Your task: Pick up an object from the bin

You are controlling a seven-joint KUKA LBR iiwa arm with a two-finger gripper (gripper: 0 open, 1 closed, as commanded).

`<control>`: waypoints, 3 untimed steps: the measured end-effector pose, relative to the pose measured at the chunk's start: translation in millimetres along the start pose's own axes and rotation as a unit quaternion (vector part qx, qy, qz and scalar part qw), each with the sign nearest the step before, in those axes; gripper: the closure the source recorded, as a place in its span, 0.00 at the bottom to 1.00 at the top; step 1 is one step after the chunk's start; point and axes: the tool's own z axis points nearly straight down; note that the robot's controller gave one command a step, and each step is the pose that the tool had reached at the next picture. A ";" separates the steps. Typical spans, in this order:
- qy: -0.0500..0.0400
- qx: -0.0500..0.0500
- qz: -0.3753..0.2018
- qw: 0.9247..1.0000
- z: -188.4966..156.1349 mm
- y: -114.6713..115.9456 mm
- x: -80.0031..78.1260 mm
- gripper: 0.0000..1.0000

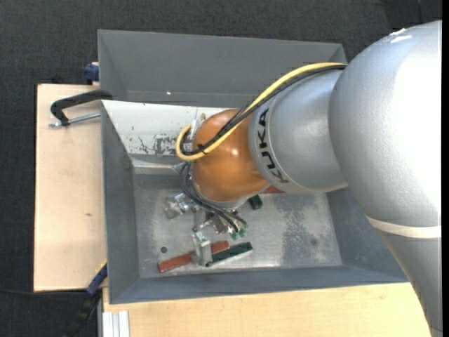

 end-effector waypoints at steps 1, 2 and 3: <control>0.001 0.000 -0.193 0.981 -2.6 5.4 23.4 1.00; 0.000 0.000 -0.194 0.981 -1.7 5.9 23.4 0.00; 0.002 0.000 -0.193 0.981 -3.1 5.1 23.8 1.00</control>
Offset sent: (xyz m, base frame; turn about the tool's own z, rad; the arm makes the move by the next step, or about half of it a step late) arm 0.0000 0.0000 0.0000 0.0000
